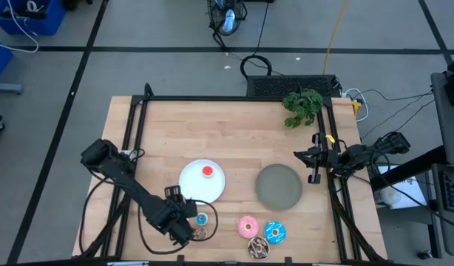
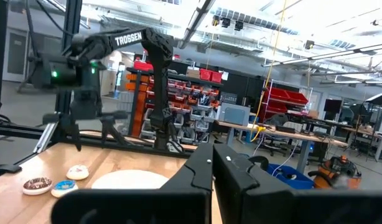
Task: Pick & Place donuts
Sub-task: Put the small white doughnut on the white plate
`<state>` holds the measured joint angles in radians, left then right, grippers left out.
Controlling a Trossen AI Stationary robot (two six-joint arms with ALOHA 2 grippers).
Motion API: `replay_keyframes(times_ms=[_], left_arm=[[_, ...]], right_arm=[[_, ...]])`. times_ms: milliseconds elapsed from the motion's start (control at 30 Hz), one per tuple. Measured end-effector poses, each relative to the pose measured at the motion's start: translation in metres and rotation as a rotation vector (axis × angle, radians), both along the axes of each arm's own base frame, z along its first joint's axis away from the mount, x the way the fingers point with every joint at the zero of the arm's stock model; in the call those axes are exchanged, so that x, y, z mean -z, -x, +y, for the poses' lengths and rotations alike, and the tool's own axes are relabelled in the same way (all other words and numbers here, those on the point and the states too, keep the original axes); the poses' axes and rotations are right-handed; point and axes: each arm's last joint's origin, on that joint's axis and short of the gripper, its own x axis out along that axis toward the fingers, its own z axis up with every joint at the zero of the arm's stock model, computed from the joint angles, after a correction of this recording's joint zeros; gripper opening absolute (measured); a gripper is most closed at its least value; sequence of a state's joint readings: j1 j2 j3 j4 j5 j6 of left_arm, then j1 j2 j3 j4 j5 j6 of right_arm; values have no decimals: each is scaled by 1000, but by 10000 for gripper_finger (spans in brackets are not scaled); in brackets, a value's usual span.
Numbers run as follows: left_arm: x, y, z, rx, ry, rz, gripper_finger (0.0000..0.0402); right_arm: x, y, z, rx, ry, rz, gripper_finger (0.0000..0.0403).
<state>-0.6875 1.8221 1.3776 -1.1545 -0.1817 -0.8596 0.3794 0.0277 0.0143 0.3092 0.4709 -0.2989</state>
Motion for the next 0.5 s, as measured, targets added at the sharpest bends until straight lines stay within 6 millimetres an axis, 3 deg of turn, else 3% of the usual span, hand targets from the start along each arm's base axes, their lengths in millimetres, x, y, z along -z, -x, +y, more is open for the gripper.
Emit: replay_keyframes(times_ms=[233, 500], left_arm=[[23, 1, -2, -8, 110, 4, 349], [39, 1, 1, -34, 161, -2, 365]], right_arm=[[0, 0, 0, -1, -2, 0, 0], [0, 0, 0, -1, -2, 0, 0]])
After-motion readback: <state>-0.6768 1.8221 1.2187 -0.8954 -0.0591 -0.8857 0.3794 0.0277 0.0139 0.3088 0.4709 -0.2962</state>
